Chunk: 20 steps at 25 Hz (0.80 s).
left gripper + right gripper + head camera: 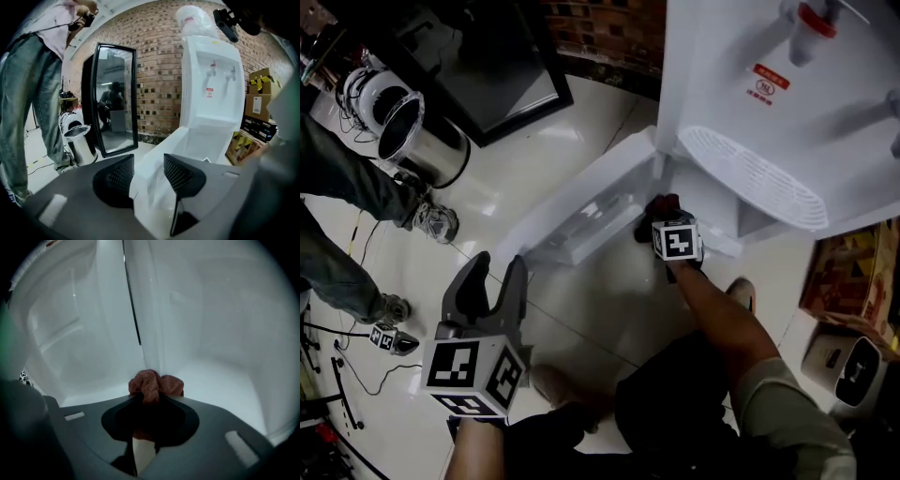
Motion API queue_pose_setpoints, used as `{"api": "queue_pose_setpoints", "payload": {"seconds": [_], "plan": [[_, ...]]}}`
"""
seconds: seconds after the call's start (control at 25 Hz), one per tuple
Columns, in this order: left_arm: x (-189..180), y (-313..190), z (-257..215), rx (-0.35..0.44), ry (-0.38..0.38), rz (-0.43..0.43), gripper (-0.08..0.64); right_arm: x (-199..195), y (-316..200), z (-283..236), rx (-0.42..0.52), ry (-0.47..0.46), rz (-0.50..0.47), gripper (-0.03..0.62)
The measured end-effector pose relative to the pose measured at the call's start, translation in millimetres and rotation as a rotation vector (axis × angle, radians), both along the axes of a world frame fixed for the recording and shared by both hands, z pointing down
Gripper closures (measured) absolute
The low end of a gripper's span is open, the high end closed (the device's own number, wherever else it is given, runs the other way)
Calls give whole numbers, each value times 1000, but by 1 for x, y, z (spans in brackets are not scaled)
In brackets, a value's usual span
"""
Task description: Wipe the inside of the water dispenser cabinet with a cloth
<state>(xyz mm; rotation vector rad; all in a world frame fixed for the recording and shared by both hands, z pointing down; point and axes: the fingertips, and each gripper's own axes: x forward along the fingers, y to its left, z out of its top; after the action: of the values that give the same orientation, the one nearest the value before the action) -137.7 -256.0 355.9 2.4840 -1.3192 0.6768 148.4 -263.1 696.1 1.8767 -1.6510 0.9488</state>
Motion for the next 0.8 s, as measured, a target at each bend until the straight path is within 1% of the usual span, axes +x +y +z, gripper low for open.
{"api": "queue_pose_setpoints", "payload": {"seconds": [0.12, 0.2, 0.32, 0.44, 0.64, 0.72, 0.8], "plan": [[-2, -1, 20, -43, -40, 33, 346, 9, 8, 12, -47, -3, 29, 497], [1, 0, 29, -71, -44, 54, 327, 15, 14, 15, -60, -8, 41, 497], [5, -2, 34, -83, -46, 79, 291, 25, 23, 18, -71, -2, 57, 497], [6, -1, 36, -93, -45, 87, 291, 34, 37, 20, -96, -16, 85, 497], [7, 2, 37, -96, -53, 98, 291, 60, 72, 18, -158, -19, 168, 497], [6, 3, 37, -97, -61, 99, 290, 63, 85, 19, -183, -44, 183, 497], [6, 4, 38, -101, -67, 97, 290, 72, 95, 20, -195, -39, 198, 497]]}}
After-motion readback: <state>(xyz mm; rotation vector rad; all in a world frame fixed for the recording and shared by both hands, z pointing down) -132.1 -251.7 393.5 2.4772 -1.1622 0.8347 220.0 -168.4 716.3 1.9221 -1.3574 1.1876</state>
